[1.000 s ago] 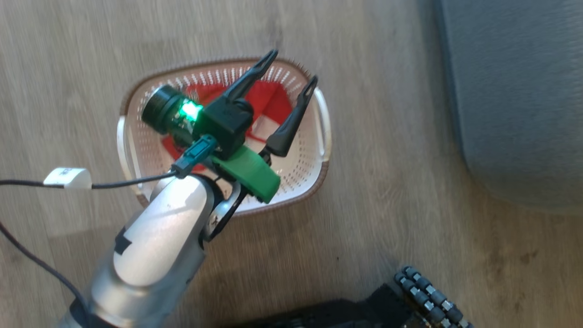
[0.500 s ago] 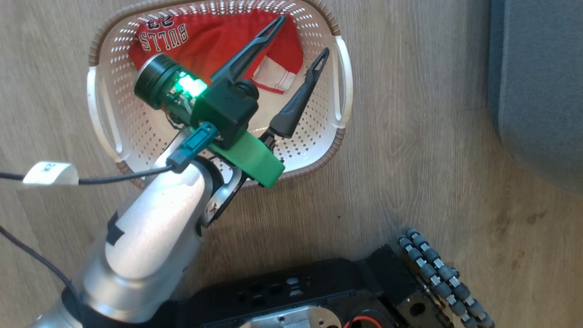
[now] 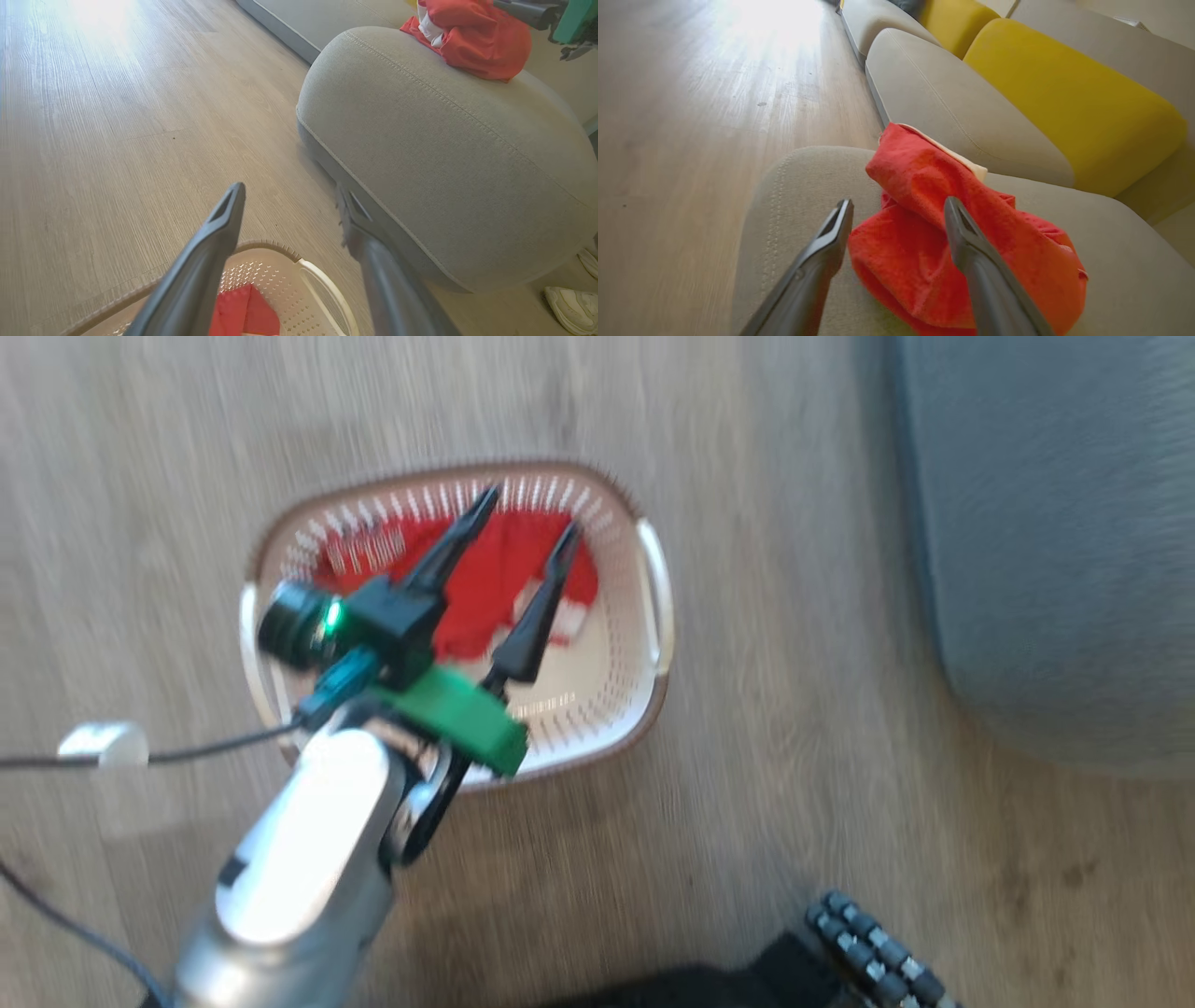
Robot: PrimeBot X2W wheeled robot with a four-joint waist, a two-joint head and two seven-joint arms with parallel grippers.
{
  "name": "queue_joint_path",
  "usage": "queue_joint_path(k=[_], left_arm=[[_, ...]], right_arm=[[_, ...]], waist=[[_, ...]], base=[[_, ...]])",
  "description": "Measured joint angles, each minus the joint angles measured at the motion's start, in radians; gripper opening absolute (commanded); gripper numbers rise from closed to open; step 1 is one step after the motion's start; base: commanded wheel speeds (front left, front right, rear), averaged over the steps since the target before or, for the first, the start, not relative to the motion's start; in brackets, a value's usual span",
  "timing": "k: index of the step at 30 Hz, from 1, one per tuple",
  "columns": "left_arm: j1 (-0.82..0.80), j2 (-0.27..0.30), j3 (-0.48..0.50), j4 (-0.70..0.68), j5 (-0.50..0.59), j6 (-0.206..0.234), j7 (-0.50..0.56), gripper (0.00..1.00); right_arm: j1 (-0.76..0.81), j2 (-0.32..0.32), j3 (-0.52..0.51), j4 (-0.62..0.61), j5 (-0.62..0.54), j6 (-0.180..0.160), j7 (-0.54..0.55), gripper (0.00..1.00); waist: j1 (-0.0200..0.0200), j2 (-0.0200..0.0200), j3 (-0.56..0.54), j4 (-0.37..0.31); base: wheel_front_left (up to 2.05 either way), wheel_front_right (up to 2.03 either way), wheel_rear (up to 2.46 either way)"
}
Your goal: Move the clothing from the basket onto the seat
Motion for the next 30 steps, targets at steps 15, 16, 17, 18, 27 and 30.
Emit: queue_joint_path(k=[15,16,17,18,27,30], left_arm=[[0.23,-0.035,0.171,0.096,-0.079,0.049,-0.049,1.0],[0.244,-0.034,0.189,0.099,-0.071,0.05,-0.049,1.0],[0.257,-0.031,0.203,0.105,-0.055,0.05,-0.049,1.0],[0.27,-0.031,0.22,0.108,-0.045,0.049,-0.049,1.0],[0.342,-0.06,0.312,0.139,0.044,0.039,-0.049,1.0],[0.361,-0.077,0.356,0.142,0.054,0.025,-0.049,1.0]], right_arm=[[0.601,0.183,0.059,-0.456,0.149,0.0,0.0,1.0],[0.63,0.205,0.06,-0.47,0.144,0.0,0.0,1.0],[0.654,0.228,0.064,-0.483,0.137,0.0,0.0,1.0],[0.676,0.243,0.07,-0.49,0.13,0.0,0.0,1.0],[0.783,0.332,0.094,-0.523,0.025,0.0,0.0,1.0],[0.841,0.358,0.106,-0.519,0.02,0.0,0.0,1.0]], waist=[[-0.0001,0.0001,-0.385,0.076],[-0.0001,0.0001,-0.399,0.091],[-0.0001,0.0001,-0.412,0.105],[-0.0001,0.0001,-0.424,0.119],[-0.0001,0.0001,-0.514,0.178],[-0.0001,0.0001,-0.535,0.182]], base=[[0.0,0.0,0.0],[0.0,0.0,0.0],[0.0,0.0,0.0],[0.0,0.0,0.0],[0.0,0.0,0.0],[0.0,0.0,0.0]])
